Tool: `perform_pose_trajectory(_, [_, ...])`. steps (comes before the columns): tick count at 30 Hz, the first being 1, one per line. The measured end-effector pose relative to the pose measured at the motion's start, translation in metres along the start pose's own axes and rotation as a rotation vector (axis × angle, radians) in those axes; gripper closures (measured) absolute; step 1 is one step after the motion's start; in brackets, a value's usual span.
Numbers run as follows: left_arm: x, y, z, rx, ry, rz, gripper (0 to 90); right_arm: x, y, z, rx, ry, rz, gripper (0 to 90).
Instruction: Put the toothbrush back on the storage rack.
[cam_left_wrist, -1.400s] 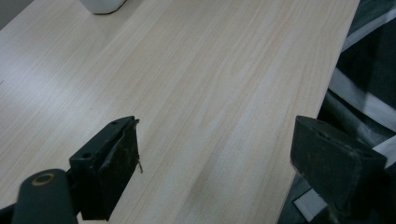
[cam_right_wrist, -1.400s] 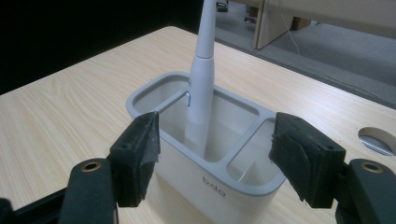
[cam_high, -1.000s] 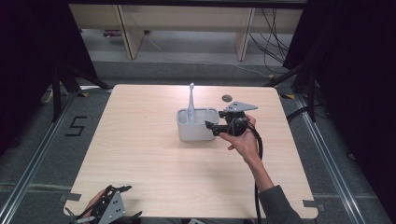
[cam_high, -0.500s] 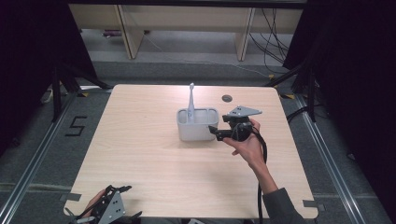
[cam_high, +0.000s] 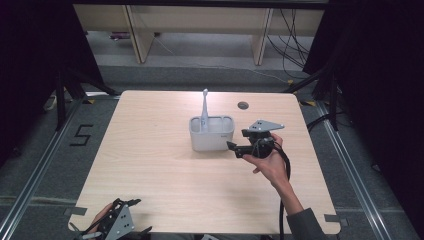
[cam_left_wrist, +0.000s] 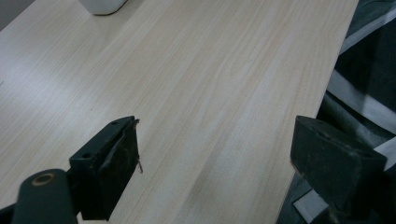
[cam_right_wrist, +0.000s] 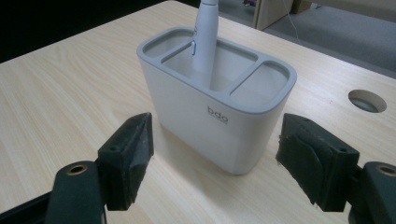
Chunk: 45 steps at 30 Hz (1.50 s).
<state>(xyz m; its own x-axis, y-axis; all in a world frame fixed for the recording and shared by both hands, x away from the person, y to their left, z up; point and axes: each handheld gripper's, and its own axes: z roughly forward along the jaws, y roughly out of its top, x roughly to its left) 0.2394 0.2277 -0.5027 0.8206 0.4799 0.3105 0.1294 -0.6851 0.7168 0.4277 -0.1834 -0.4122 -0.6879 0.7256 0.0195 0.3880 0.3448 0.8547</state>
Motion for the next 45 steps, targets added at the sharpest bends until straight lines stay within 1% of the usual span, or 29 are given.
perform_pose_trajectory(1, [0.001, 0.0, 0.0, 0.006, 0.002, 0.006, 14.9, 0.001, -0.001, -0.001, 0.009, 0.006, 0.013, 27.4])
perform_pose_trajectory(3, [0.001, 0.0, -0.001, 0.009, 0.004, 0.01, 14.9, 0.0, -0.002, -0.002, 0.009, 0.006, 0.001, 27.3])
perform_pose_trajectory(4, [0.001, 0.0, -0.001, 0.008, 0.004, 0.009, 14.9, 0.002, -0.003, -0.003, 0.015, 0.008, 0.027, 27.3])
perform_pose_trajectory(8, [0.001, 0.0, -0.001, 0.008, 0.005, 0.011, 14.9, 0.002, -0.007, -0.006, 0.009, -0.003, -0.001, 27.2])
perform_pose_trajectory(9, [0.001, 0.0, -0.001, 0.008, 0.002, 0.007, 14.9, 0.003, -0.008, -0.007, 0.014, 0.004, 0.016, 27.2])
perform_pose_trajectory(10, [0.001, 0.0, -0.001, 0.008, 0.003, 0.007, 14.9, 0.002, -0.008, -0.008, 0.016, 0.004, -0.003, 27.2])
perform_pose_trajectory(15, [0.001, 0.0, 0.0, 0.004, 0.004, 0.005, 14.9, 0.005, -0.011, -0.011, 0.017, 0.005, 0.013, 26.8])
perform_pose_trajectory(17, [0.001, 0.0, -0.001, 0.008, 0.002, 0.008, 14.9, 0.005, -0.011, -0.012, 0.021, 0.007, -0.004, 26.5])
perform_pose_trajectory(18, [0.001, 0.0, -0.001, 0.009, 0.004, 0.01, 14.9, 0.005, -0.012, -0.012, 0.023, 0.012, 0.001, 26.2])
perform_pose_trajectory(19, [0.001, 0.0, -0.001, 0.009, 0.004, 0.008, 14.9, 0.008, -0.013, -0.013, 0.02, 0.005, 0.025, 25.7])
perform_pose_trajectory(20, [0.001, 0.0, -0.001, 0.009, 0.004, 0.008, 14.9, 0.007, -0.013, -0.013, 0.023, 0.011, 0.003, 24.9])
perform_pose_trajectory(21, [0.001, 0.0, -0.001, 0.009, 0.004, 0.008, 14.9, 0.008, -0.014, -0.014, 0.026, 0.017, 0.025, 24.1])
perform_pose_trajectory(23, [0.001, 0.0, -0.001, 0.008, 0.005, 0.009, 14.9, 0.008, -0.015, -0.013, 0.013, 0.012, 0.003, 20.6])
perform_pose_trajectory(26, [0.001, 0.0, -0.001, 0.01, 0.008, 0.011, 14.9, 0.01, -0.019, -0.015, 0.027, 0.022, 0.014, 17.4])
perform_pose_trajectory(27, [0.001, 0.0, -0.001, 0.008, 0.004, 0.01, 14.9, 0.01, -0.02, -0.015, 0.016, 0.015, -0.007, 16.8])
perform_pose_trajectory(28, [0.001, 0.0, -0.001, 0.009, 0.009, 0.014, 14.9, 0.012, -0.022, -0.016, 0.032, 0.016, 0.015, 16.5])
perform_pose_trajectory(30, [0.001, 0.0, -0.001, 0.009, 0.007, 0.013, 14.9, 0.013, -0.024, -0.018, 0.032, 0.034, 0.015, 16.4])
perform_pose_trajectory(31, [0.001, 0.0, -0.001, 0.009, 0.005, 0.012, 14.9, 0.014, -0.026, -0.018, 0.034, 0.029, 0.024, 16.4])
perform_pose_trajectory(32, [0.001, 0.0, -0.001, 0.009, 0.006, 0.013, 14.9, 0.013, -0.028, -0.018, 0.027, 0.028, -0.011, 16.5])
perform_pose_trajectory(33, [0.001, 0.0, -0.001, 0.009, 0.005, 0.013, 14.9, 0.015, -0.029, -0.02, 0.035, 0.029, 0.016, 16.5])
perform_pose_trajectory(34, [0.001, 0.0, -0.001, 0.009, 0.006, 0.011, 14.9, 0.014, -0.031, -0.021, 0.034, 0.024, -0.003, 16.6])
perform_pose_trajectory(37, [0.001, 0.0, -0.001, 0.01, 0.006, 0.011, 14.9, 0.017, -0.036, -0.023, 0.046, 0.034, 0.021, 16.8])
perform_pose_trajectory(38, [0.001, 0.0, -0.001, 0.009, 0.004, 0.011, 14.9, 0.017, -0.037, -0.024, 0.048, 0.03, 0.02, 16.8])
perform_pose_trajectory(39, [0.001, 0.0, -0.001, 0.008, 0.014, 0.011, 14.9, 0.016, -0.039, -0.023, 0.041, 0.034, 0.003, 16.9])
perform_pose_trajectory(40, [0.001, 0.0, -0.001, 0.01, 0.013, 0.011, 14.9, 0.019, -0.04, -0.025, 0.056, 0.026, 0.03, 16.9])
perform_pose_trajectory(41, [0.001, 0.0, 0.0, 0.01, 0.011, 0.005, 14.9, 0.017, -0.041, -0.025, 0.04, 0.024, 0.005, 17.1])
perform_pose_trajectory(42, [0.001, 0.0, -0.001, 0.01, 0.012, 0.012, 14.9, 0.018, -0.043, -0.025, 0.048, 0.026, 0.009, 17.1])
perform_pose_trajectory(43, [0.001, 0.0, -0.001, 0.009, 0.013, 0.01, 14.9, 0.017, -0.044, -0.025, 0.041, 0.022, -0.011, 17.2])
perform_pose_trajectory(45, [0.001, 0.0, -0.001, 0.009, 0.013, 0.01, 14.9, 0.019, -0.046, -0.027, 0.056, 0.025, 0.007, 17.2])
